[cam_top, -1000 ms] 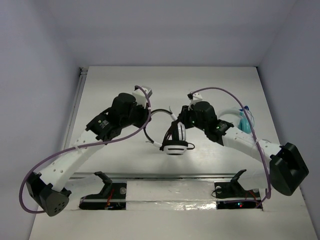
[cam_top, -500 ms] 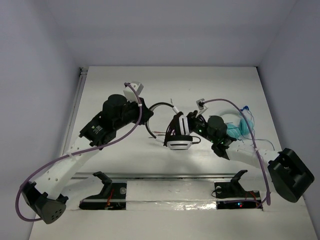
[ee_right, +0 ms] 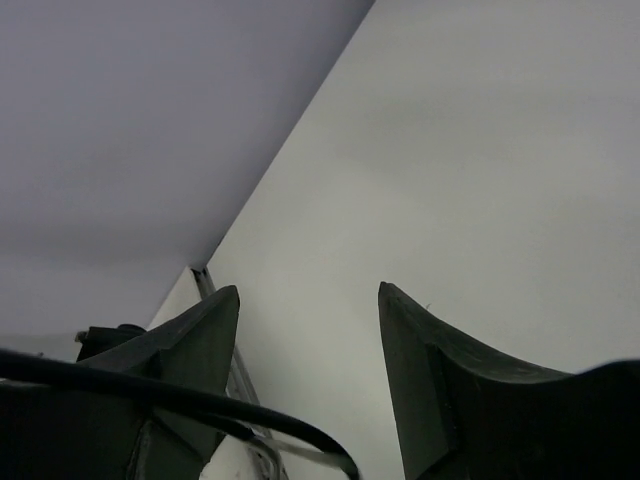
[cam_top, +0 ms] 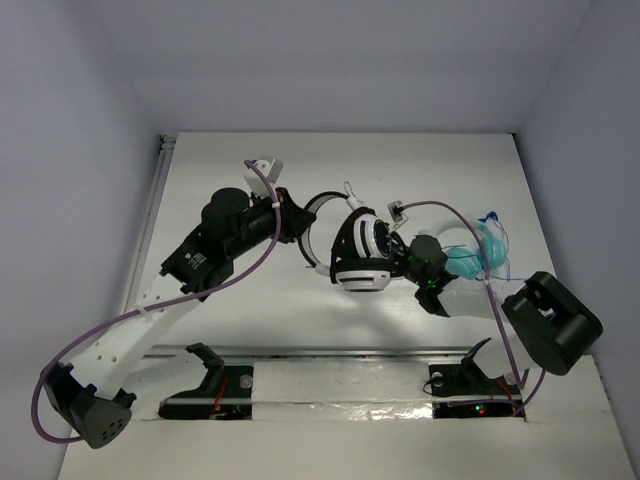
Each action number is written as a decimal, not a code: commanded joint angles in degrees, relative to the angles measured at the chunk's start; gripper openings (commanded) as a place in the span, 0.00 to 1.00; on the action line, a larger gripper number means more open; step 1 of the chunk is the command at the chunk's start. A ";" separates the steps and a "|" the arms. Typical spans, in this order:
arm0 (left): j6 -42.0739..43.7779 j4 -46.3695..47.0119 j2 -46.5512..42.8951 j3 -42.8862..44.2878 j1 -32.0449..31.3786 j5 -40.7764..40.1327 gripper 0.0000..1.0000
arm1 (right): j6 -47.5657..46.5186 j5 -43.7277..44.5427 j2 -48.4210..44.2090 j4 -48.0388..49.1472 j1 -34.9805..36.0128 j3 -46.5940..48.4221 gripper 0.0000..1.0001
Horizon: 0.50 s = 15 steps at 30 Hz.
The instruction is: Wrap the headphones
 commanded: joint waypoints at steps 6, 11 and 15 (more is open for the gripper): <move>-4.59 9.76 -3.36 1.77 -0.21 0.79 0.00 | 0.71 -0.62 -1.41 7.52 -0.40 -1.04 0.46; -5.47 8.80 -3.53 2.30 -0.21 -2.72 0.00 | 2.02 -0.97 -0.26 7.87 -0.40 -2.87 0.38; -7.57 9.94 -3.89 1.51 -0.21 -7.54 0.00 | 4.22 -0.53 0.79 8.92 -0.40 -5.43 0.30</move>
